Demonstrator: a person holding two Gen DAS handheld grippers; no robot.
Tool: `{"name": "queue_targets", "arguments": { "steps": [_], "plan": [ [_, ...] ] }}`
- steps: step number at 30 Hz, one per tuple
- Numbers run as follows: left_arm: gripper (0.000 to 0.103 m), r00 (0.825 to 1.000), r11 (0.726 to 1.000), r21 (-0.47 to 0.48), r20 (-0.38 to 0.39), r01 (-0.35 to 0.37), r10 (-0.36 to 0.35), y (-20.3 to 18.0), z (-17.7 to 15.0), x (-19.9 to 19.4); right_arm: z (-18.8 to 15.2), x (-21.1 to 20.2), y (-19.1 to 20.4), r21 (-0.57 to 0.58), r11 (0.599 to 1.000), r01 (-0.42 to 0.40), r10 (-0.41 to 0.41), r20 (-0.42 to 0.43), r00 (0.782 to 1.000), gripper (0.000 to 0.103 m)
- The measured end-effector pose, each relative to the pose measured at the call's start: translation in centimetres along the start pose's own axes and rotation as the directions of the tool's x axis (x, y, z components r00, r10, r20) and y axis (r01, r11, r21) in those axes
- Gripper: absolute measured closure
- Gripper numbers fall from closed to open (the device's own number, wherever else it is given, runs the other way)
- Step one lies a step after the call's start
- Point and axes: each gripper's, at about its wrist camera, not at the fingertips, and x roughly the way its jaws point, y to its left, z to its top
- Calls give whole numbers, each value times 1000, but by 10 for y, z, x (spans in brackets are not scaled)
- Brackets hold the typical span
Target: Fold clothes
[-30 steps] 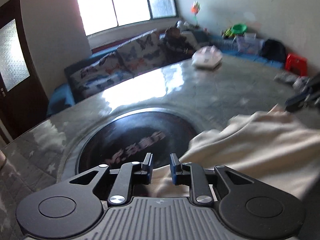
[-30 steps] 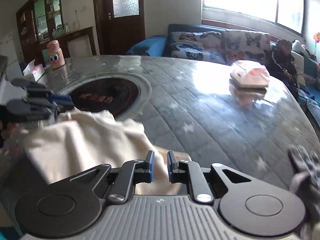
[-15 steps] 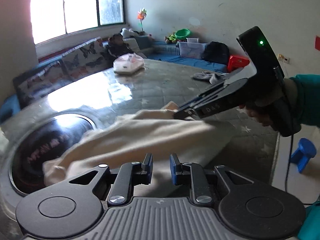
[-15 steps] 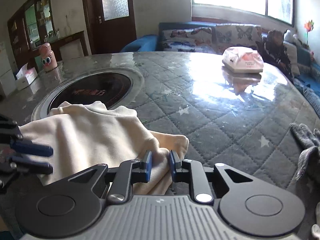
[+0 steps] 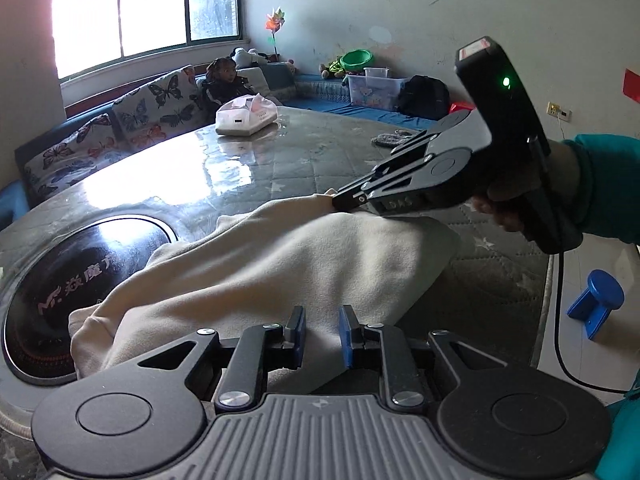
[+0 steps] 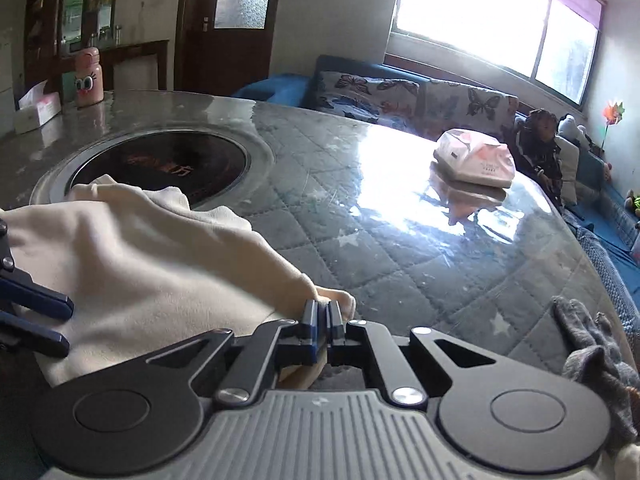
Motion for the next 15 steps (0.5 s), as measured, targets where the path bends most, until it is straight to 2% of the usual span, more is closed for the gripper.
{"name": "queue_targets", "arguments": {
  "steps": [2, 4, 9, 12, 15],
  "plan": [
    [82, 1000, 1000, -6, 2, 3, -3, 1, 0, 0, 7, -9, -3, 32, 999, -2, 1, 20, 1000, 95],
    [82, 1000, 1000, -14, 6, 8, -8, 2, -1, 1, 16, -15, 0, 40, 998, -46, 44, 37, 998, 95],
    [82, 1000, 1000, -27, 11, 11, -10, 1, -1, 2, 27, 6, 17, 44, 985, -166, 167, -5, 986, 95],
    [81, 1000, 999, -39, 19, 9, -8, 2, -3, -3, 28, 28, 19, 51, 985, -163, 165, -42, 985, 95],
    [77, 999, 998, -63, 45, -28, 31, 9, -2, -16, 36, 32, 13, 74, 985, -158, 162, -38, 986, 95]
  ]
}}
